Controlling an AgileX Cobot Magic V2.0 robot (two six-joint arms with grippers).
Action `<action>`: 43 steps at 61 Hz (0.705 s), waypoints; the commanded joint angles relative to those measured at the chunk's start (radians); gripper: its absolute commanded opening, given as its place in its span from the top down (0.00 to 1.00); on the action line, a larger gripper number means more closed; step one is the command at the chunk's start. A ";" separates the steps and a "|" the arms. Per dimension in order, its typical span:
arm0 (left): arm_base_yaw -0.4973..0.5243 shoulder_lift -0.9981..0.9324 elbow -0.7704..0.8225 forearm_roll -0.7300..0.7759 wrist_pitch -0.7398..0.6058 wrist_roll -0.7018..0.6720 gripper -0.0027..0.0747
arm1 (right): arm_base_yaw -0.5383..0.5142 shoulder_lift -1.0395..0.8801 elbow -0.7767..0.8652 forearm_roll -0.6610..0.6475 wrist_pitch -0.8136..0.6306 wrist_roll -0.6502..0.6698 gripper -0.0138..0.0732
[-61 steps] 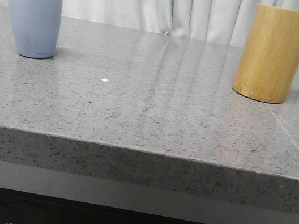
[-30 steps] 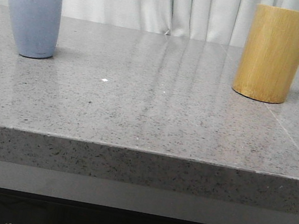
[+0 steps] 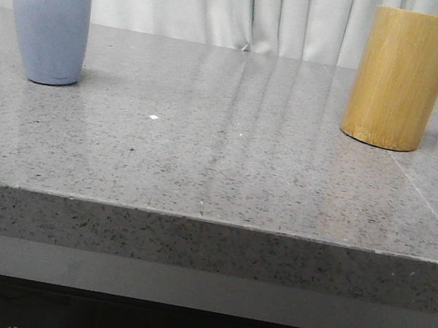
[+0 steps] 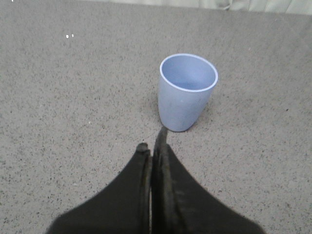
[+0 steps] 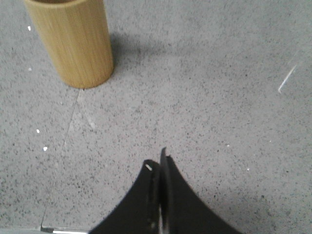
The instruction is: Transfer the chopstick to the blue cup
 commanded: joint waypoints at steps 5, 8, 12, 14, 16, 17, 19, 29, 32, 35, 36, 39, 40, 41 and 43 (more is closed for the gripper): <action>-0.007 0.039 -0.032 -0.004 -0.063 0.002 0.95 | 0.002 0.007 -0.028 0.039 -0.051 -0.061 0.55; -0.007 0.048 -0.032 -0.004 -0.066 0.022 0.88 | 0.002 0.007 -0.028 0.047 -0.052 -0.061 0.40; -0.007 0.054 -0.032 -0.004 -0.083 0.032 0.73 | 0.002 0.007 -0.028 0.049 -0.051 -0.061 0.24; -0.009 0.057 -0.032 -0.004 -0.095 0.040 0.63 | 0.002 0.007 -0.028 0.049 -0.051 -0.061 0.18; -0.014 0.063 -0.032 -0.004 -0.108 0.046 0.55 | 0.002 0.007 -0.028 0.049 -0.051 -0.061 0.15; -0.016 0.066 -0.032 -0.004 -0.113 0.046 0.52 | 0.002 0.007 -0.028 0.049 -0.051 -0.061 0.15; -0.021 0.072 -0.037 -0.006 -0.129 0.046 0.44 | 0.002 0.007 -0.028 0.049 -0.051 -0.062 0.15; -0.081 0.149 -0.114 -0.006 -0.126 0.046 0.34 | 0.002 0.007 -0.028 0.050 -0.051 -0.067 0.15; -0.101 0.184 -0.149 -0.006 -0.118 0.046 0.34 | 0.002 0.007 -0.028 0.051 -0.051 -0.066 0.15; -0.115 0.216 -0.188 -0.004 -0.104 0.046 0.34 | 0.002 0.007 -0.028 0.051 -0.051 -0.066 0.15; -0.117 0.228 -0.200 -0.004 -0.100 0.046 0.34 | 0.002 0.007 -0.028 0.051 -0.051 -0.066 0.15; -0.126 0.277 -0.242 -0.004 -0.080 0.046 0.34 | 0.002 0.007 -0.028 0.051 -0.051 -0.066 0.15; -0.126 0.290 -0.254 -0.004 -0.073 0.046 0.34 | 0.002 0.007 -0.028 0.051 -0.051 -0.066 0.15; -0.126 0.303 -0.273 -0.004 -0.065 0.046 0.34 | 0.002 0.007 -0.028 0.051 -0.051 -0.066 0.15; -0.126 0.337 -0.306 -0.004 -0.044 0.046 0.34 | 0.002 0.007 -0.028 0.051 -0.051 -0.066 0.15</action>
